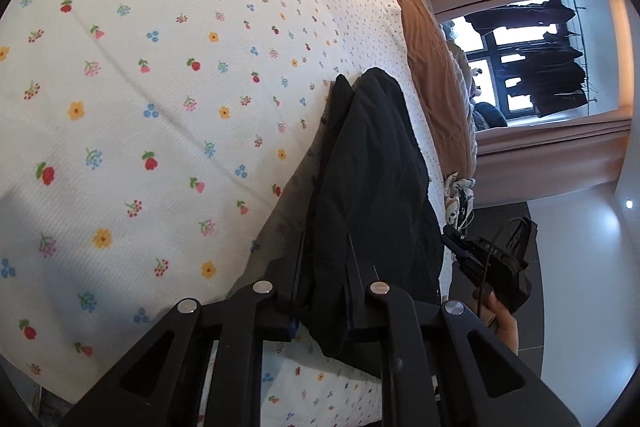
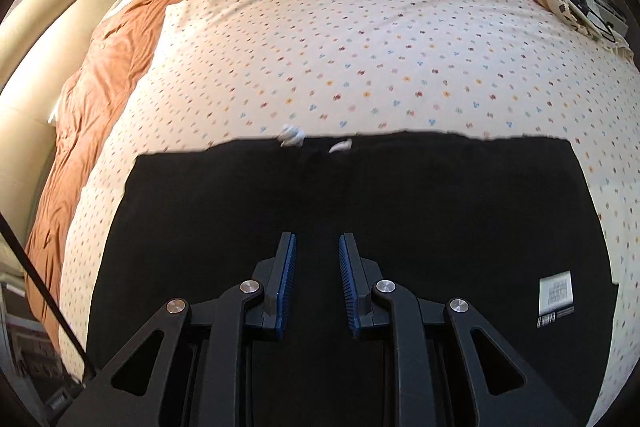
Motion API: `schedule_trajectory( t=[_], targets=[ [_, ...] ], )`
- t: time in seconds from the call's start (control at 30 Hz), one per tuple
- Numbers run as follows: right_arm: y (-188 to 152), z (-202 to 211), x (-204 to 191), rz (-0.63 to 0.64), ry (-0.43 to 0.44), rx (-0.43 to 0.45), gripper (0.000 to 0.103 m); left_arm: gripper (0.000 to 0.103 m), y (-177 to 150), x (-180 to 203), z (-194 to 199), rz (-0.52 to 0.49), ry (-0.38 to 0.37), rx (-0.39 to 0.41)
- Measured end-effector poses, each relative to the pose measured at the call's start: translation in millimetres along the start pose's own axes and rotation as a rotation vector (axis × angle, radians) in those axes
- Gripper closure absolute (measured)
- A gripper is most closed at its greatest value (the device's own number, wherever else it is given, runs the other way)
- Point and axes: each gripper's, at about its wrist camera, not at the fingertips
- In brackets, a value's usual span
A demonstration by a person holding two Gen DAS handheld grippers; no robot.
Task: Fold large clothes
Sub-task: 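Lift the folded shirt off the sheet with both grippers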
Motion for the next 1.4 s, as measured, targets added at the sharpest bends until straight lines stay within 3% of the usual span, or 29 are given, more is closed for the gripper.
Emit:
schedule_trajectory(
  t=[0.3, 0.5, 0.73, 0.97, 1.07, 1.4],
  targets=[
    [-62, 43, 3, 0.033, 0.079, -0.046, 0.084, 0.089, -2, 53, 17, -0.115, -0.072, 0.022],
    [-108, 72, 21, 0.017, 0.127, -0.031, 0.084, 0.089, -4, 88, 21, -0.189, -0.095, 0.016],
    [-144, 49, 33, -0.029, 0.184, -0.096, 0.084, 0.089, -15, 139, 20, -0.299, -0.103, -0.001],
    [-149, 34, 45, -0.068, 0.239, -0.092, 0.084, 0.089, -47, 204, 4, -0.454, -0.109, -0.065],
    [-145, 35, 58, -0.083, 0.299, -0.102, 0.084, 0.089, -58, 231, -5, -0.507, -0.106, -0.089],
    [-156, 90, 141, -0.173, 0.414, 0.022, 0.084, 0.089, -90, 297, -49, -0.614, -0.076, -0.181]
  ],
)
Point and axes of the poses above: each gripper's, at about its wrist camera, not at the fingertips, and z roughly against the way its jaws point, x to its right, y to its top, and after that the axes turned 12 degrees about -x, right-handed
